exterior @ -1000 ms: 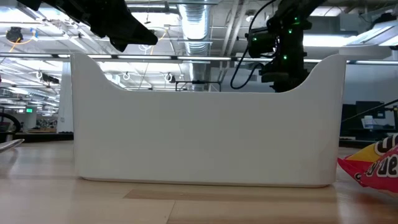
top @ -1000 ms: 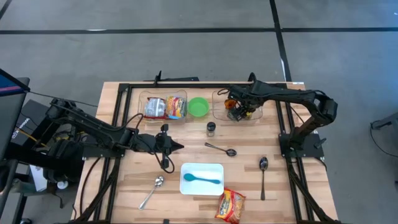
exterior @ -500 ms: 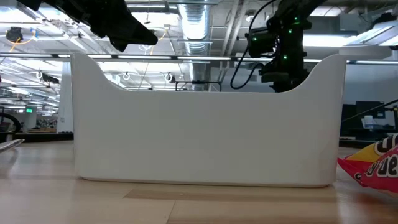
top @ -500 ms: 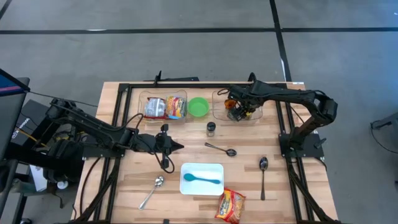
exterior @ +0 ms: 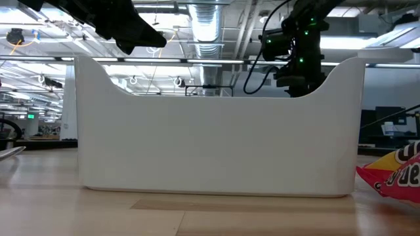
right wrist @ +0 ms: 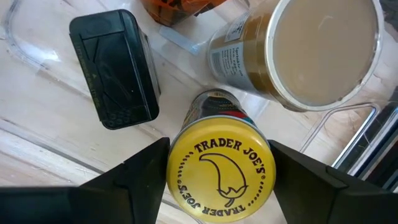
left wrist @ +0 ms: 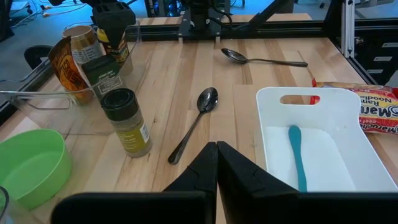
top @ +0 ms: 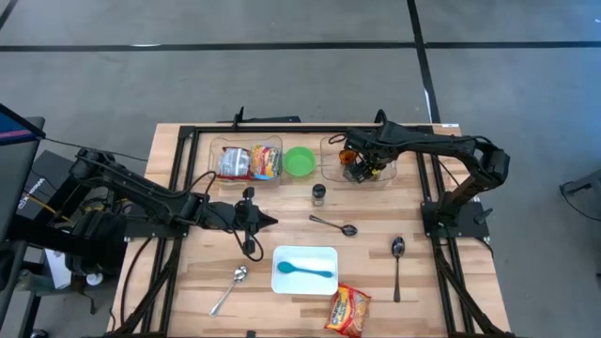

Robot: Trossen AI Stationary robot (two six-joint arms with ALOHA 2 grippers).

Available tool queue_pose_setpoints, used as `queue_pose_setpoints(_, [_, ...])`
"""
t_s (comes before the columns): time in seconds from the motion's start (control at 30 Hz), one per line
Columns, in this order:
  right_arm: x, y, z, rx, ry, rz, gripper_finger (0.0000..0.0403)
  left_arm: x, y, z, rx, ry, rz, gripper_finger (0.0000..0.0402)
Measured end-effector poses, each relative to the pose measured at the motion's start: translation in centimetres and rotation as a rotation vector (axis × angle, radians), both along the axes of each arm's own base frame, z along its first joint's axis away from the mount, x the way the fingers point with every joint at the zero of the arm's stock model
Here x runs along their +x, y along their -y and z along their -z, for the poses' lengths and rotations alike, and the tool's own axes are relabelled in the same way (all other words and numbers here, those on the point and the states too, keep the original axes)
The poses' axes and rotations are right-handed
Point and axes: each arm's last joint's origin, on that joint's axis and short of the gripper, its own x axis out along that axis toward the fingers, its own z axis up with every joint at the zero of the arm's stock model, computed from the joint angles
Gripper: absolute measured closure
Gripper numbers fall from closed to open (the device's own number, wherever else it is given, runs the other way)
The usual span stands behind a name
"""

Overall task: Pick & Place Food Item
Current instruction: Put the yellow seasoning into the right transparent bin

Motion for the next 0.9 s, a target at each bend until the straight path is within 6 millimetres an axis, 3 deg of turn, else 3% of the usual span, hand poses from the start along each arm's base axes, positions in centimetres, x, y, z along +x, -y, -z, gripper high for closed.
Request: queue_pose_setpoints(0.9, [0.17,-0.14,-0.01,-0.004,0.009,-0.006,0.0152,0.0,0.01,0.02,0.0,-0.001,0.001,0.0398])
